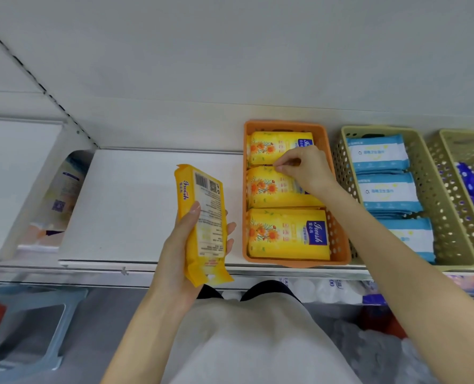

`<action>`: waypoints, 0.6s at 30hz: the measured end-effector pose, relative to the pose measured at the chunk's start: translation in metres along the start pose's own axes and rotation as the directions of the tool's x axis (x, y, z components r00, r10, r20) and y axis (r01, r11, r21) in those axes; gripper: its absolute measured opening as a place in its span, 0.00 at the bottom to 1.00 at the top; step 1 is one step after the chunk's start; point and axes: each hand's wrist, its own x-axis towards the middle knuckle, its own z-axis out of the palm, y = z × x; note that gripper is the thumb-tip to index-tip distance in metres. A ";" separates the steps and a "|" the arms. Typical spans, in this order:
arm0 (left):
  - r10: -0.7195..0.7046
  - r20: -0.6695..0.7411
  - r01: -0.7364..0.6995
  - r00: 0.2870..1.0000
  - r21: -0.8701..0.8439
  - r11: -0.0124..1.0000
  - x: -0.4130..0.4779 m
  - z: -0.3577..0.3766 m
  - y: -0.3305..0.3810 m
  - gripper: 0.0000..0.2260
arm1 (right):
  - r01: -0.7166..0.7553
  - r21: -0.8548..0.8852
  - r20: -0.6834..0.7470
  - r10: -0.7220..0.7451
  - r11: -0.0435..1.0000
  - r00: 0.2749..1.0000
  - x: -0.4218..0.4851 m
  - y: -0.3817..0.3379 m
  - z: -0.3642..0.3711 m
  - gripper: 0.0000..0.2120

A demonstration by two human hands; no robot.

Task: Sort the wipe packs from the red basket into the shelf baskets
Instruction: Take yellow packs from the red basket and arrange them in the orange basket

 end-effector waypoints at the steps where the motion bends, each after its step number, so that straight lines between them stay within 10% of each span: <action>1: 0.001 0.000 -0.001 1.000 0.003 1.000 0.000 0.000 0.000 0.29 | -0.003 0.004 0.000 0.003 1.000 1.000 0.000 0.000 0.001 0.06; 10: 0.005 0.027 -0.007 1.000 0.069 0.998 0.007 0.011 0.006 0.30 | 0.016 -0.063 -0.094 -0.022 0.998 0.995 -0.011 -0.001 -0.003 0.08; 13: 0.036 0.038 -0.040 0.999 0.114 0.993 0.010 0.023 0.007 0.31 | 0.052 0.245 -0.195 -0.004 0.968 0.981 -0.042 -0.035 -0.022 0.09; 18: 0.180 0.141 -0.195 0.973 0.103 0.975 0.020 0.053 -0.002 0.23 | -0.064 0.677 0.178 -0.079 0.733 0.981 -0.106 -0.091 -0.015 0.15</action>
